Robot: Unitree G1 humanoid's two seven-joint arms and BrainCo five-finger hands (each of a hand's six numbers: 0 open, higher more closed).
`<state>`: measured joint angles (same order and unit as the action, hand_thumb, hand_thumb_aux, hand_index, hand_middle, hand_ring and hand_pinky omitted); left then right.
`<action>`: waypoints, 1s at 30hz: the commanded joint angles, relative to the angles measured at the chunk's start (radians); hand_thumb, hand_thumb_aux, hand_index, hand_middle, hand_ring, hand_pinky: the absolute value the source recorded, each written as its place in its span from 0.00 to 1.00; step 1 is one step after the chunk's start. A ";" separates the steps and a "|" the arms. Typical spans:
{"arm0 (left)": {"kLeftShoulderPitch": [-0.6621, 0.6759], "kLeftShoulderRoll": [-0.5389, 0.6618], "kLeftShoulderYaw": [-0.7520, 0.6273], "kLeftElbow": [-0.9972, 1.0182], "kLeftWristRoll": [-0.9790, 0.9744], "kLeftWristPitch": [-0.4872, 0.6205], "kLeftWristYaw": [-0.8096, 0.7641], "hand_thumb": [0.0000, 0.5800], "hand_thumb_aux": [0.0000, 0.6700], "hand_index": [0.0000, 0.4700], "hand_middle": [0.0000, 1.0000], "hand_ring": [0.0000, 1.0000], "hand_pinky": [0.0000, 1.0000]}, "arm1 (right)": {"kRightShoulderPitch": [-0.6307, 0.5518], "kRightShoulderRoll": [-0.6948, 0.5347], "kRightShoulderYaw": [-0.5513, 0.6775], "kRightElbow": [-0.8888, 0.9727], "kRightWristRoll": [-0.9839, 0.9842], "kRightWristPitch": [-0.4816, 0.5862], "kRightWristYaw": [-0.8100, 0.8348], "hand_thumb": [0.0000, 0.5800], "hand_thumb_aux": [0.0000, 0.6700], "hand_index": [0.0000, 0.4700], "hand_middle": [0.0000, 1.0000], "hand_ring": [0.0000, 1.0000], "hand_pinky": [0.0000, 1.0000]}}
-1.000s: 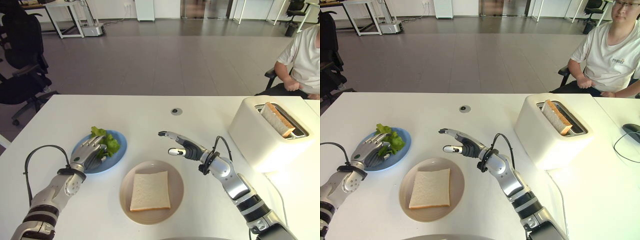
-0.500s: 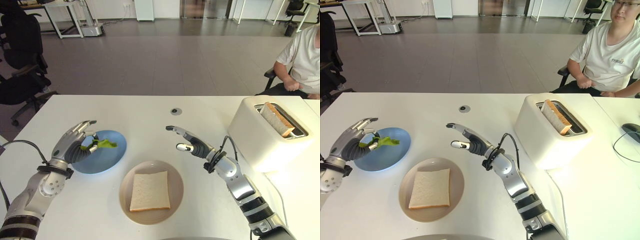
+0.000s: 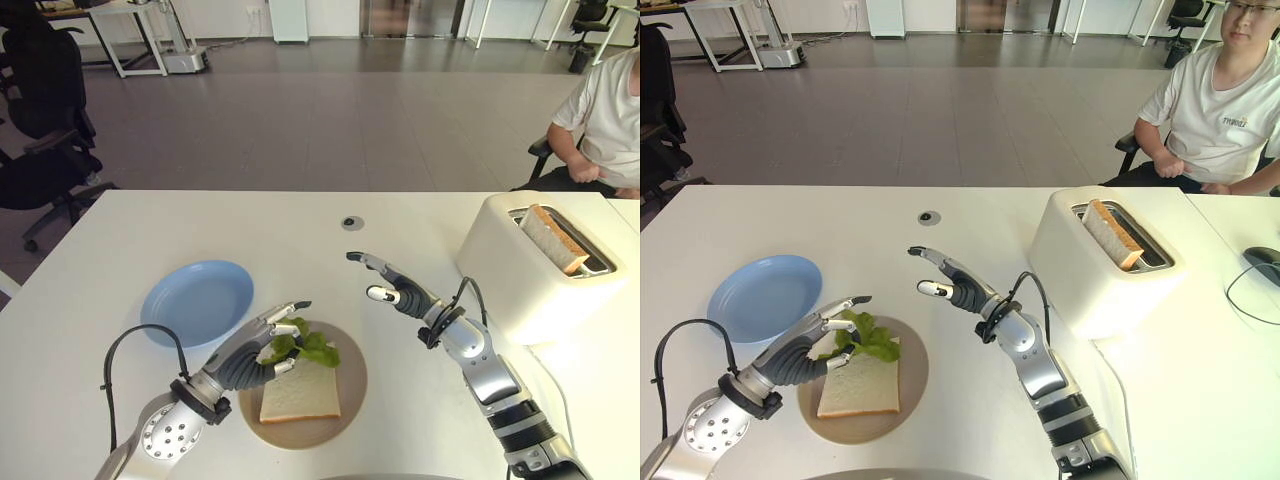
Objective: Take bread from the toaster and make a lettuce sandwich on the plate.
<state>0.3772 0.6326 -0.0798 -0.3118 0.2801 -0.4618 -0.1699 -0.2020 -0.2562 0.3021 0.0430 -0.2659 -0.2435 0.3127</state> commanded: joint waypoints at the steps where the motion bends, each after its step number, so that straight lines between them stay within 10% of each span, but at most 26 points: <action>1: 0.056 -0.026 -0.025 -0.011 0.046 0.009 -0.024 1.00 1.00 1.00 0.00 0.00 0.00 | 0.010 -0.007 -0.011 -0.008 0.013 0.005 0.008 0.00 0.00 0.00 0.00 0.00 0.00; 18: 0.178 -0.017 0.080 -0.095 0.118 0.002 -0.069 1.00 1.00 1.00 0.00 0.00 0.00 | 0.024 -0.015 -0.011 -0.005 0.016 0.000 0.003 0.00 0.00 0.00 0.00 0.00 0.00; 19: 0.180 -0.016 0.088 -0.101 0.114 0.004 -0.072 0.77 0.53 0.53 0.00 0.00 0.00 | 0.025 -0.016 -0.012 -0.005 0.016 0.000 0.003 0.00 0.00 0.00 0.00 0.00 0.00; 20: 0.184 -0.015 0.096 -0.113 0.107 0.006 -0.078 0.00 0.00 0.00 0.00 0.00 0.00 | 0.024 -0.017 -0.012 -0.003 0.014 -0.001 0.002 0.00 0.00 0.00 0.00 0.00 0.00; 30: 0.231 0.012 0.168 -0.188 -0.033 -0.056 -0.160 0.00 0.00 0.00 0.00 0.00 0.00 | 0.050 -0.158 -0.203 -0.245 -0.059 -0.023 -0.064 0.00 0.00 0.00 0.00 0.00 0.00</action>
<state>0.6115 0.6382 0.0861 -0.4888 0.3011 -0.4987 -0.3070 -0.1758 -0.3642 0.1736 -0.0995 -0.2944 -0.2656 0.2631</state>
